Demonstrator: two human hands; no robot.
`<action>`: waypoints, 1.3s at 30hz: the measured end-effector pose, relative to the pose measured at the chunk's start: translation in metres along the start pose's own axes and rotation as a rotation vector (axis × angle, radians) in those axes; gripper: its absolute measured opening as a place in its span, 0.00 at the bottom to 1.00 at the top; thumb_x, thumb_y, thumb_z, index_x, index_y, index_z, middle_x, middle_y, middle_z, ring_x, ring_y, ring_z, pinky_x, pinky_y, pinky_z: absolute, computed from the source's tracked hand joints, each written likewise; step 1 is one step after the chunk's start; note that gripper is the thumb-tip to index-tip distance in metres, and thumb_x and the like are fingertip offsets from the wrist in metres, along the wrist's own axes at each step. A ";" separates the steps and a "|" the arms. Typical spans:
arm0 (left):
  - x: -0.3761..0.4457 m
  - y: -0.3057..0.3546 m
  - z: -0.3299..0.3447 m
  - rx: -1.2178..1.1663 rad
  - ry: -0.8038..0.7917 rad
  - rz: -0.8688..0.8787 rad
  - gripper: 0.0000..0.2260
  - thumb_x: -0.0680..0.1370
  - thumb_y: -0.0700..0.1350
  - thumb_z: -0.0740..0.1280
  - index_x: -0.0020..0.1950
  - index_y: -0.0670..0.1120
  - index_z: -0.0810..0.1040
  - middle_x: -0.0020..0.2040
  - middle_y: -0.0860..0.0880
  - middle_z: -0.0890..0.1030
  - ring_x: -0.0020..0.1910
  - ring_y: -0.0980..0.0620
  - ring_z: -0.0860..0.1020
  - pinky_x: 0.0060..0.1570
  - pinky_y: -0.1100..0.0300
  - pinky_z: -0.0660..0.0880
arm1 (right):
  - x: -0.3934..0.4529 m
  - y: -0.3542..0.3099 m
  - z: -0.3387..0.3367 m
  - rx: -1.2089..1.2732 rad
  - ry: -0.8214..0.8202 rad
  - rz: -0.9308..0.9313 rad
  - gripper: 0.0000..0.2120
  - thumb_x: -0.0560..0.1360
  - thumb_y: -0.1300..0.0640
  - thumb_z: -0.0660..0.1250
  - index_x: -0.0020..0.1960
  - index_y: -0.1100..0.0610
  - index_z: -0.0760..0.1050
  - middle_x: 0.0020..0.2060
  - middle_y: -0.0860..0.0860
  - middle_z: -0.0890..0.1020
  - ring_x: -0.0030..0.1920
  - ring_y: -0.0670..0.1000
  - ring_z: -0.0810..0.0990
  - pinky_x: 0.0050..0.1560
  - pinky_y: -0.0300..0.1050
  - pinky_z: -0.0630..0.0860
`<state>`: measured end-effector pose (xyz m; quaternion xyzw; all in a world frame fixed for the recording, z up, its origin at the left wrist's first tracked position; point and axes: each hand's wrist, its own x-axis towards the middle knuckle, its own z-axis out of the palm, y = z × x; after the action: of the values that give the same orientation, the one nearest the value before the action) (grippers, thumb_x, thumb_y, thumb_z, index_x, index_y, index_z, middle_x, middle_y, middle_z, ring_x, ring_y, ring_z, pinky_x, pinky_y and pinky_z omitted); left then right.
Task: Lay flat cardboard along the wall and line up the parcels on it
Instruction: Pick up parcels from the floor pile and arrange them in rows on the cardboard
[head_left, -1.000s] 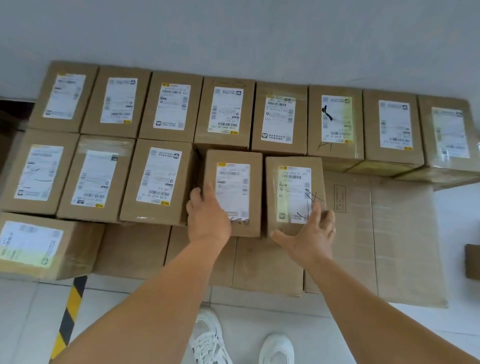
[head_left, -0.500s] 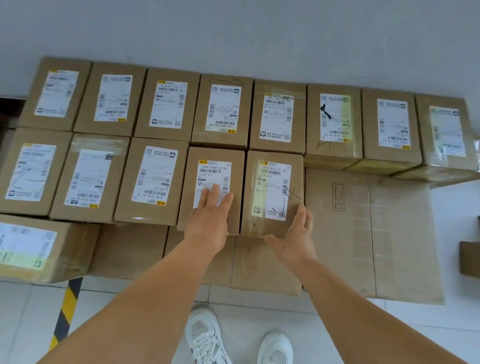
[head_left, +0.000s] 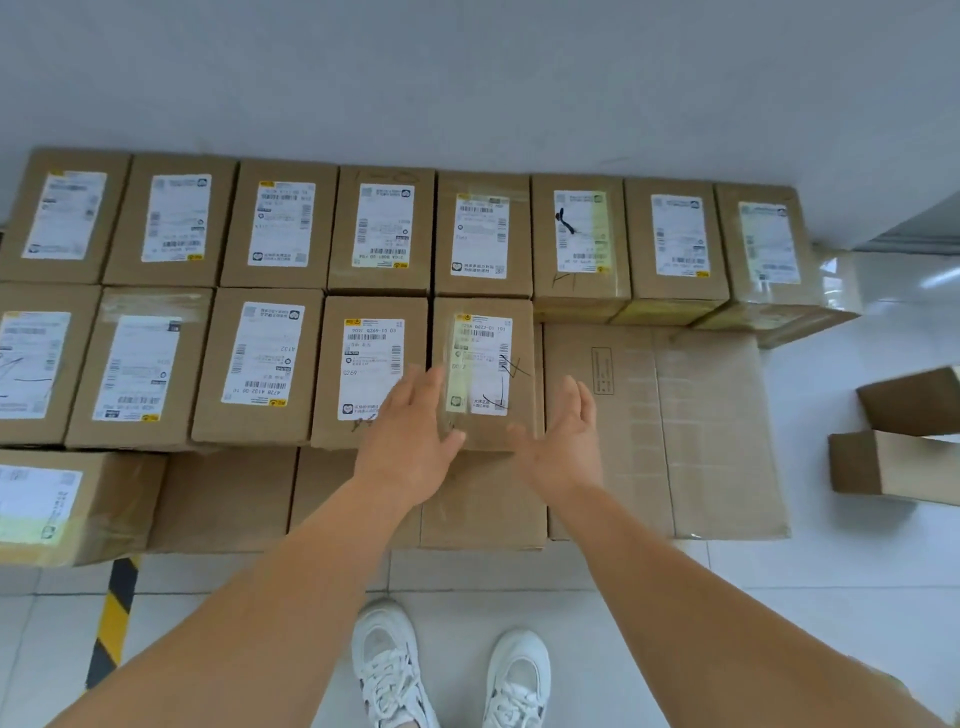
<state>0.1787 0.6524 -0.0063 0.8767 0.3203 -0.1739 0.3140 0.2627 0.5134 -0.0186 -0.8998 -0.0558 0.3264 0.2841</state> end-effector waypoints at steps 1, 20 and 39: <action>-0.009 0.009 0.001 -0.034 0.028 0.022 0.33 0.79 0.51 0.62 0.78 0.52 0.47 0.78 0.50 0.51 0.76 0.48 0.54 0.72 0.49 0.61 | -0.010 0.002 -0.007 0.027 0.046 0.002 0.39 0.77 0.51 0.64 0.79 0.53 0.43 0.78 0.46 0.44 0.76 0.51 0.55 0.71 0.52 0.65; -0.216 0.158 0.128 0.078 -0.286 0.408 0.32 0.79 0.49 0.65 0.78 0.47 0.53 0.77 0.47 0.57 0.75 0.49 0.57 0.71 0.54 0.57 | -0.266 0.193 -0.098 0.282 0.405 0.543 0.35 0.79 0.52 0.62 0.79 0.54 0.47 0.78 0.49 0.49 0.77 0.50 0.51 0.75 0.48 0.54; -0.417 0.194 0.416 0.451 -0.493 0.518 0.41 0.74 0.54 0.71 0.78 0.51 0.49 0.78 0.52 0.54 0.76 0.50 0.56 0.72 0.52 0.60 | -0.431 0.516 -0.085 0.368 0.314 0.703 0.39 0.76 0.51 0.67 0.78 0.54 0.47 0.78 0.49 0.50 0.74 0.54 0.58 0.70 0.50 0.61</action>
<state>-0.0401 0.0726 -0.0187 0.9071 -0.0416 -0.3595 0.2148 -0.0656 -0.0799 -0.0089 -0.8372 0.3573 0.2670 0.3166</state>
